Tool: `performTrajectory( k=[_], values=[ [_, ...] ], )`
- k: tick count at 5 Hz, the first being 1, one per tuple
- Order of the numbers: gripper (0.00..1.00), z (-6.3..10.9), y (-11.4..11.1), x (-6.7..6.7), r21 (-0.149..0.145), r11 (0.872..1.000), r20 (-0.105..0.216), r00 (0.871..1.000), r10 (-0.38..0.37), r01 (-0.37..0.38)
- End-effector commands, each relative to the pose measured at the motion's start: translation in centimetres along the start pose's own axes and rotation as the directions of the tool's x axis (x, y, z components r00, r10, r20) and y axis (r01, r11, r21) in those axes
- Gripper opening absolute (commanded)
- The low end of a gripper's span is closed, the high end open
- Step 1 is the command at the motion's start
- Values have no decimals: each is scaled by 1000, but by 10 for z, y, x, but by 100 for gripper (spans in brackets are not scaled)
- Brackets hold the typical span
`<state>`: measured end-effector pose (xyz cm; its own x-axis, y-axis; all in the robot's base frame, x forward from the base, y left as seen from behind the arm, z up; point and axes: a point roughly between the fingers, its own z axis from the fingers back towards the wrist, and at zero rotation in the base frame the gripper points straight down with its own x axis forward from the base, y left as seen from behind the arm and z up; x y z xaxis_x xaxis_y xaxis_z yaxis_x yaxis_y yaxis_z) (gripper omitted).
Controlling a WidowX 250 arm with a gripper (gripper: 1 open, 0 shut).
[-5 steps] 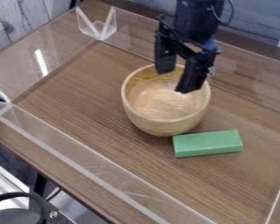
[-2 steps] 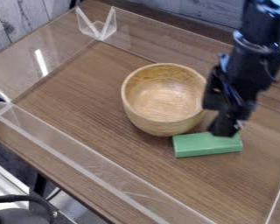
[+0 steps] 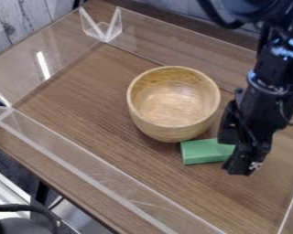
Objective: Put the green block in the brown bowl
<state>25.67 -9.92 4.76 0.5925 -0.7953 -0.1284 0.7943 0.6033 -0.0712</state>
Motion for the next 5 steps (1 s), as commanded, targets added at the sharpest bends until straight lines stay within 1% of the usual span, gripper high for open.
performTrajectory(
  k=[1,2,3,4,5],
  values=[
    [100,1,14,4,1,1000,38,999,20,-20],
    [100,-4,22,5,-7,999,43,999,34,-34],
    [100,-4,22,3,-19,1000,38,999,16,-15],
    [0,-6,23,1,-32,999,32,999,-3,4],
    [100,-17,23,7,-55,998,50,999,-17,20]
  ],
)
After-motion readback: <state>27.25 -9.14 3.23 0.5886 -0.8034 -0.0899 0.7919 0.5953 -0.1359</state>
